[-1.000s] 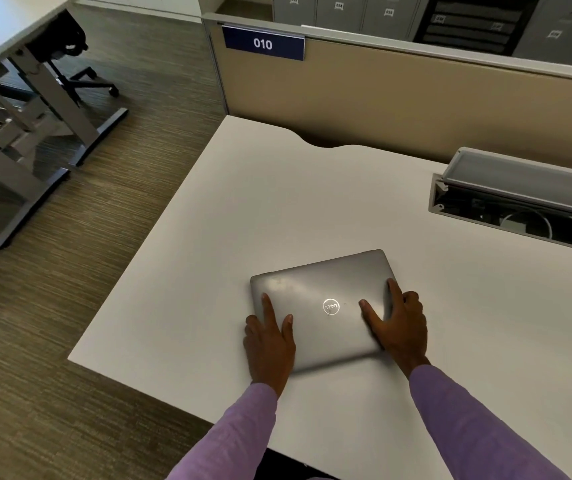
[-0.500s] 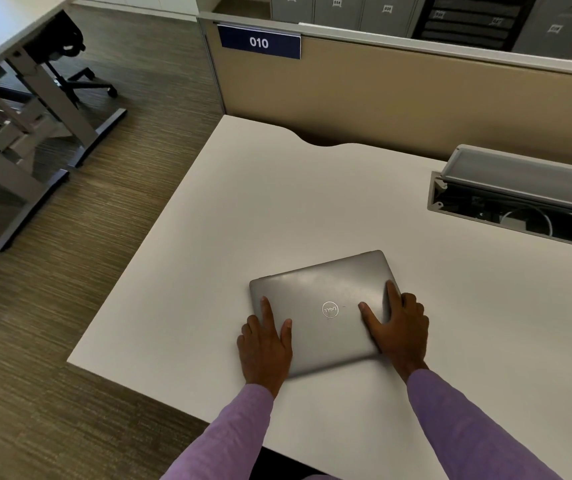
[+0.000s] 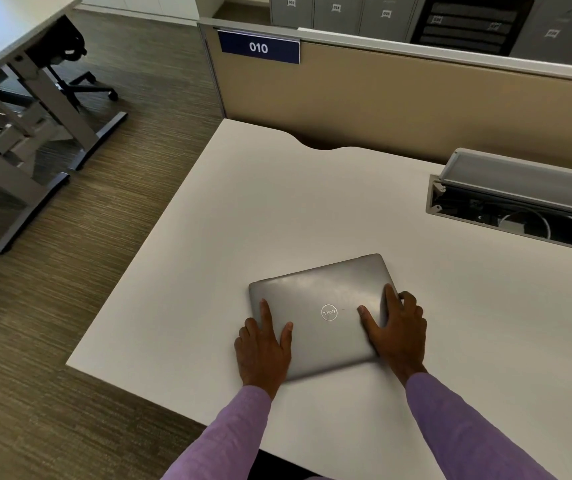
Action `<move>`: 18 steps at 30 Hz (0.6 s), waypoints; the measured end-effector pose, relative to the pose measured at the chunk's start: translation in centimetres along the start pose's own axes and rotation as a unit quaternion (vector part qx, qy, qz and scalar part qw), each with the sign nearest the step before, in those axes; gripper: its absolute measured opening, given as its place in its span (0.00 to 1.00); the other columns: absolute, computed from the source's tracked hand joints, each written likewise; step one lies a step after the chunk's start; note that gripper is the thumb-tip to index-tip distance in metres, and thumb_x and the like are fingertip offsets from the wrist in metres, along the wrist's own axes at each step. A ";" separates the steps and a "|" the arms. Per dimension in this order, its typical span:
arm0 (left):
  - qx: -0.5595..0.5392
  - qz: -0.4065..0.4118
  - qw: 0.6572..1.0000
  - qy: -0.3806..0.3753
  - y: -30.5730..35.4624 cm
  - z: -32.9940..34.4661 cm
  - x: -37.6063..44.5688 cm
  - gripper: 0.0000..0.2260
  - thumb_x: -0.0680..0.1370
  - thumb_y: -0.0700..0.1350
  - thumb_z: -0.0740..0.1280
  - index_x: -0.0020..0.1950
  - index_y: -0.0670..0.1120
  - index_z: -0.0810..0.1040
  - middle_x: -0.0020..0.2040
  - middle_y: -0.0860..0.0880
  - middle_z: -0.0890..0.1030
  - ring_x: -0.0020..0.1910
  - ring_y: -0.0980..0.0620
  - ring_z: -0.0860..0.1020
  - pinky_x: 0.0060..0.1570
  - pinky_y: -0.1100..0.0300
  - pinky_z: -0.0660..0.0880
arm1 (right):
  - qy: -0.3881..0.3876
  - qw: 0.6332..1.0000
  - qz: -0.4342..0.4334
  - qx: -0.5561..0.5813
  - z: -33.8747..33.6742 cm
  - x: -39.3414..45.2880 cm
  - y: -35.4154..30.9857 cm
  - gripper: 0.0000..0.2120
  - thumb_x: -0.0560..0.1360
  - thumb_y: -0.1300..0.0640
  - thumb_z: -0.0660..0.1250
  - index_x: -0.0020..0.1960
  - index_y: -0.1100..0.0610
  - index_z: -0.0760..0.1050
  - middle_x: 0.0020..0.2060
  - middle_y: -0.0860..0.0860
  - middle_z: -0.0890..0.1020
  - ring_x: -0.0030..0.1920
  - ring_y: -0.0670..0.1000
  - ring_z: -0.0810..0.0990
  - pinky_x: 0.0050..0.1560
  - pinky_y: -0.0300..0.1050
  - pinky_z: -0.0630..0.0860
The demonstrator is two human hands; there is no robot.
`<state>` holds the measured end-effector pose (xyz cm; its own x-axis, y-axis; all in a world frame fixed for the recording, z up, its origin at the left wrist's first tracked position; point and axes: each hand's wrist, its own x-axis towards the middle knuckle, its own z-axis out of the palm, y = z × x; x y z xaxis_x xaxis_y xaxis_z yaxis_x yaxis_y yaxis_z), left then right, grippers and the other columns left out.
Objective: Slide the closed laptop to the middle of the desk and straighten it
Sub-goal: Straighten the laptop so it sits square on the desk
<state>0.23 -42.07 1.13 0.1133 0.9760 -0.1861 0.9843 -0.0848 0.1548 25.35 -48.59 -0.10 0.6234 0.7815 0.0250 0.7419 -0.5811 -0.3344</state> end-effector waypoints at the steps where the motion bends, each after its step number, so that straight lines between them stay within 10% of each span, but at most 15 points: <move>1: -0.005 -0.004 1.000 0.001 -0.1 0.1 -0.1 0.34 0.79 0.66 0.49 0.79 0.47 0.63 0.47 0.43 0.75 0.41 0.44 0.75 0.39 0.51 0.74 | 0.002 1.000 -0.003 0.004 -0.1 0.1 0.0 0.34 0.73 0.34 0.69 0.70 0.55 0.71 0.59 0.58 0.73 0.53 0.64 0.75 0.48 0.56 0.75; 12: -0.201 -0.116 0.972 -0.021 0.4 -0.8 0.4 0.45 0.75 0.72 0.55 0.82 0.46 0.47 0.61 0.42 0.70 0.58 0.40 0.73 0.56 0.44 0.76 | -0.046 0.998 0.019 0.043 -1.2 2.7 -1.2 0.41 0.70 0.27 0.65 0.74 0.51 0.64 0.58 0.57 0.73 0.55 0.64 0.74 0.50 0.57 0.77; 18: -0.215 -0.124 0.967 -0.052 0.9 -1.0 0.9 0.44 0.75 0.69 0.63 0.78 0.41 0.56 0.66 0.42 0.68 0.66 0.39 0.69 0.60 0.44 0.74 | -0.071 0.997 0.030 0.026 -1.2 3.0 -1.3 0.45 0.67 0.24 0.65 0.74 0.50 0.65 0.53 0.56 0.72 0.52 0.63 0.74 0.49 0.56 0.75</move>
<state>1.06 -41.09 2.11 -0.0834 0.9286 -0.3616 0.8382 0.2616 0.4785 26.55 -45.71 1.53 0.6220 0.7724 -0.1288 0.6885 -0.6178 -0.3798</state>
